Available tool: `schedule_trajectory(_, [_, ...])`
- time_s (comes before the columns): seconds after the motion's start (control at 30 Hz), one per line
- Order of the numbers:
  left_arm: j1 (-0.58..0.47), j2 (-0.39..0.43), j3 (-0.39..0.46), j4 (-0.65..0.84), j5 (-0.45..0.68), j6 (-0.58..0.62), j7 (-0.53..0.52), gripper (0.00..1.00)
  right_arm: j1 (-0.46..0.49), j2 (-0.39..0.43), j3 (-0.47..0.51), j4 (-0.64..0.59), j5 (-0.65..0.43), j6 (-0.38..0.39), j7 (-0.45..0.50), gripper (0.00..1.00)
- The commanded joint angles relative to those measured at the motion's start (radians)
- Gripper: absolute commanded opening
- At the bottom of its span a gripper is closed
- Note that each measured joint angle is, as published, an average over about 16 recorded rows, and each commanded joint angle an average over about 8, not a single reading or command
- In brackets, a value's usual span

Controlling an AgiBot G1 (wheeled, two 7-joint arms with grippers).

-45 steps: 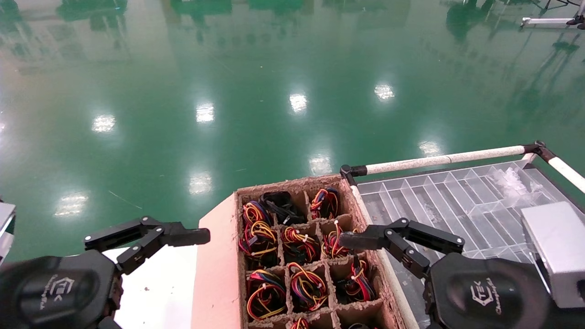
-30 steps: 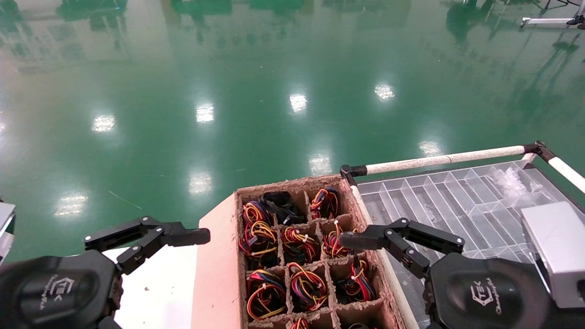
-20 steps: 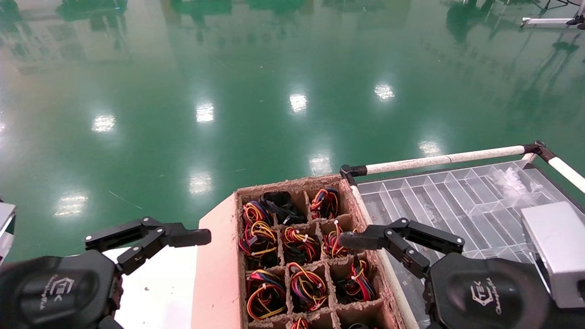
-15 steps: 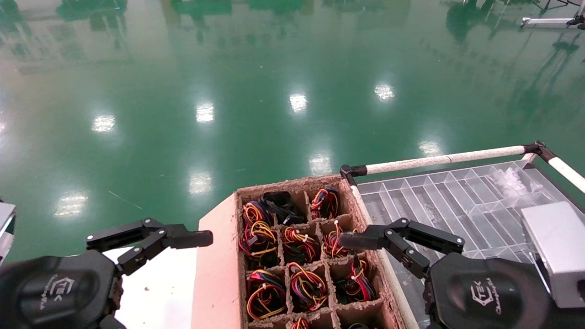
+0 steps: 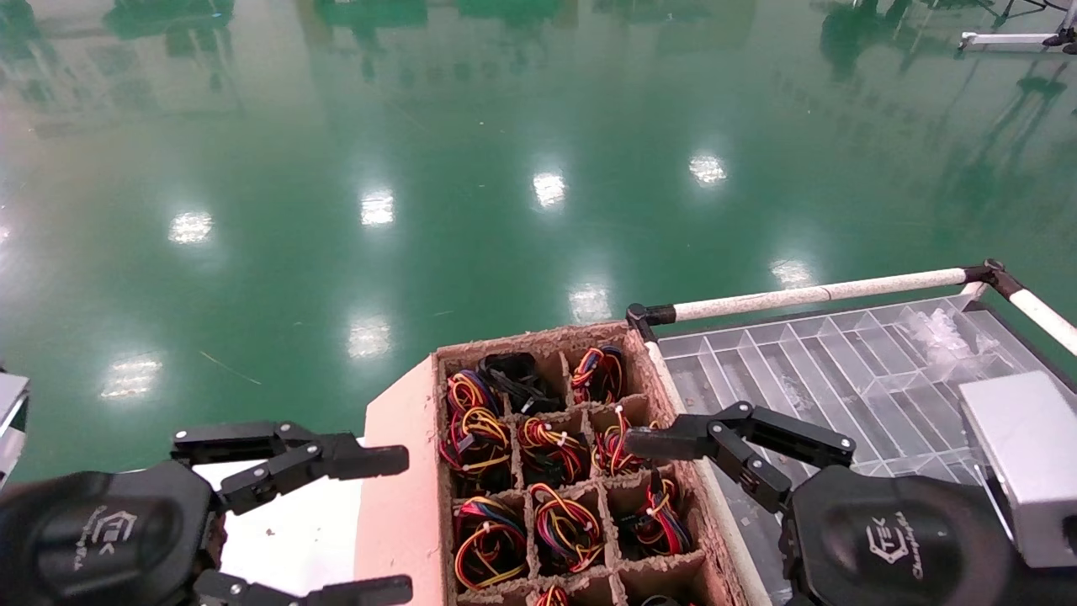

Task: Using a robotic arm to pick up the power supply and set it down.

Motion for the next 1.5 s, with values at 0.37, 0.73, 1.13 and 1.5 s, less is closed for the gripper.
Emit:
schedule_trajectory(0.37, [0.0,0.0,0.0,0.0,0.0,0.0,0.0,0.0,0.0,0.0,0.0,0.0,0.0,0.0,0.0,1.0])
schedule_trajectory(0.73, [0.0,0.0,0.0,0.0,0.0,0.0,0.0,0.0,0.0,0.0,0.0,0.0,0.0,0.0,0.0,1.0])
schedule_trajectory(1.13, [0.0,0.0,0.0,0.0,0.0,0.0,0.0,1.0,0.003,0.008,0.0,-0.012,-0.01,0.0,-0.002,1.0])
schedule_trajectory(1.5, [0.0,0.0,0.0,0.0,0.0,0.0,0.0,1.0,0.024,0.009,-0.016,-0.116,-0.137,0.062,-0.077,1.0])
